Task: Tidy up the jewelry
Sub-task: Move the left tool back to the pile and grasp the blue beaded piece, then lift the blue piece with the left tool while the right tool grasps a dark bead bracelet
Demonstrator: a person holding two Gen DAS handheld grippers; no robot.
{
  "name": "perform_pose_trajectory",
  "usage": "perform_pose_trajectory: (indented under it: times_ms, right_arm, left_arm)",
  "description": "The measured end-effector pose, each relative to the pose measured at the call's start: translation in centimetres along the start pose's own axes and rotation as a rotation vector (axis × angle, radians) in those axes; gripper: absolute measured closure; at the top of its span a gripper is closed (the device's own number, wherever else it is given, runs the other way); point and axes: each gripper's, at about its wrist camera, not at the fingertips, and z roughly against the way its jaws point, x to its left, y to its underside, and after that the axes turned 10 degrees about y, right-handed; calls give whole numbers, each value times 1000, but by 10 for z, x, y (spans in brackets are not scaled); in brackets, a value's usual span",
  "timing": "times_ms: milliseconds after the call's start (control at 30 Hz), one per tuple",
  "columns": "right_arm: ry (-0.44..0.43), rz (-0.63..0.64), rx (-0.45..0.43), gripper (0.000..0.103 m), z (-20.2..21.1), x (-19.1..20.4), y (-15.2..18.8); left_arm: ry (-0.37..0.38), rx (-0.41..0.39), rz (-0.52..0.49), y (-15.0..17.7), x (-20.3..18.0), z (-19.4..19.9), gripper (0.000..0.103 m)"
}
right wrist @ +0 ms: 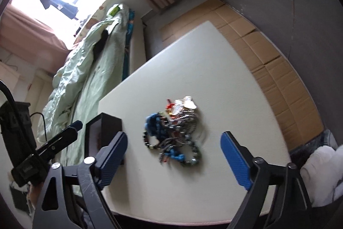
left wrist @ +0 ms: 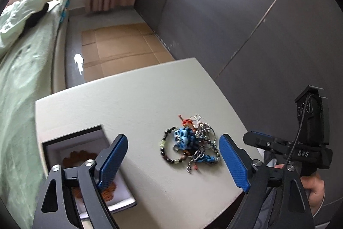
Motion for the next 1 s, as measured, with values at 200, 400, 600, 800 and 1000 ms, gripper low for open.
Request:
perform_pose_trajectory:
  times_ms: [200, 400, 600, 800, 1000]
  right_arm:
    - [11, -31, 18, 10, -4, -16, -2]
    - [10, -51, 35, 10, -9, -22, -3]
    - [27, -27, 53, 10, -15, -20, -5]
    - [28, -18, 62, 12, -20, -17, -5]
    - [29, 24, 81, 21, -25, -9, -2]
  left_arm:
    - [11, 99, -2, -5, -9, -47, 30]
    - [-8, 153, 4, 2, -7, -82, 43]
    - [-11, 172, 30, 5, 2, -96, 44]
    - [37, 182, 110, 14, 17, -109, 77]
    - [51, 113, 94, 11, 10, -83, 82]
